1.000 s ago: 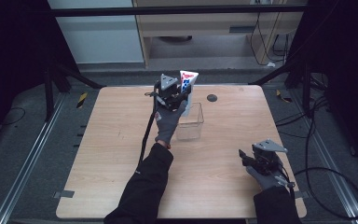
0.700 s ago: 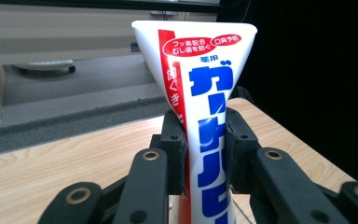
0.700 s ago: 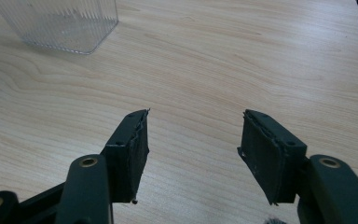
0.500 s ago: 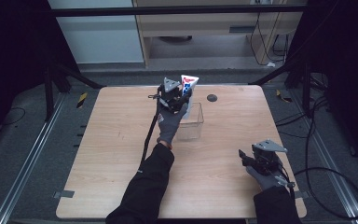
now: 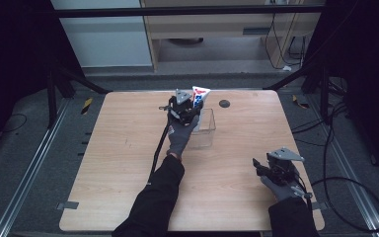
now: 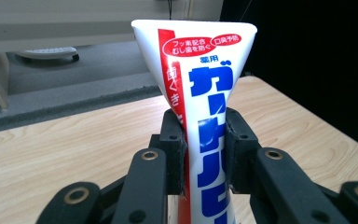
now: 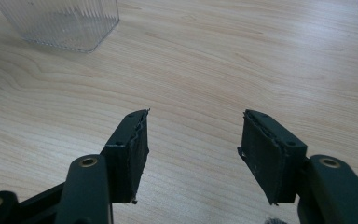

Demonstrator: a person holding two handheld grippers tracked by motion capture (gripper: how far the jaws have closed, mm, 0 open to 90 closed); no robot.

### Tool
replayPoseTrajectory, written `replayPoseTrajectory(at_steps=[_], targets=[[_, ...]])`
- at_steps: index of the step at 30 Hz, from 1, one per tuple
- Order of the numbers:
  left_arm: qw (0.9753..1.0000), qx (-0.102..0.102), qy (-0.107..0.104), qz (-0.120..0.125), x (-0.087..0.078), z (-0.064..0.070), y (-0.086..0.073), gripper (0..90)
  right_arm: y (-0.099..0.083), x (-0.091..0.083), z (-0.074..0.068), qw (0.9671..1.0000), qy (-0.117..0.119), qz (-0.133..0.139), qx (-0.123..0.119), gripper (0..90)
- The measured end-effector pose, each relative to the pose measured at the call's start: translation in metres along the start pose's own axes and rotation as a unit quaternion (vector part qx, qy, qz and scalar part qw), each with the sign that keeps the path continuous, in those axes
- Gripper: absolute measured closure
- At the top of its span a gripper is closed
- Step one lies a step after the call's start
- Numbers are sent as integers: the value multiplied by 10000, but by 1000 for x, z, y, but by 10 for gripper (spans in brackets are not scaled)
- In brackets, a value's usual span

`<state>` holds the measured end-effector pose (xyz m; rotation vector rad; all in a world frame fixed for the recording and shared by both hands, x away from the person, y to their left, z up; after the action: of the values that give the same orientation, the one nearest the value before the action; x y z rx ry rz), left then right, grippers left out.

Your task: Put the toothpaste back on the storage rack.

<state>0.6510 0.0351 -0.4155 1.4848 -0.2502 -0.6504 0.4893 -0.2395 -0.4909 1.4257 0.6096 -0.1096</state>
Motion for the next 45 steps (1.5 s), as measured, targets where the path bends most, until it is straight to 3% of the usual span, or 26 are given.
replayPoseTrajectory(at_steps=[7, 20, 23, 26, 31, 33, 36, 45], targets=[[10000, 40, -74, 6, -1, 2, -6, 720, 0, 0, 0, 10000, -9, 0, -2, 412], [9993, 50, -286, -252, 2, 1, -28, 712, 0, 0, 0, 10000, -22, -26, -21, 406], [9989, 174, -281, -343, 2, 4, -30, 708, 0, 0, 0, 10000, -24, -24, -20, 405], [9987, 168, -285, -385, 2, 5, -31, 701, 0, 0, 0, 10000, -31, -23, -22, 404], [9963, 526, -200, -645, 4, 12, -35, 610, 1, -1, 0, 10000, -27, -6, -16, 403], [9965, 508, -198, -641, 3, 13, -35, 602, 1, -1, -1, 10000, -32, -6, -28, 402], [9976, 320, -291, -536, 0, 11, -31, 566, 1, -1, -1, 10000, -27, 4, -20, 402], [9978, 369, -411, -358, -30, 9, -14, 445, 1, -1, 0, 10000, -44, 13, -5, 392]])
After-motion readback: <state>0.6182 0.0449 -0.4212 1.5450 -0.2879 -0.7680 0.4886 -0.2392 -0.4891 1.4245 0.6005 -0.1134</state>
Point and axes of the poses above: each handheld gripper's, and its own axes: x roughly forward along the jaws, y roughly out of its top, z roughly to its right, the point moved 4 cm from there along x, roughly forward along the jaws, and after that the axes turned 7 degrees about z, right-handed, at the moved point
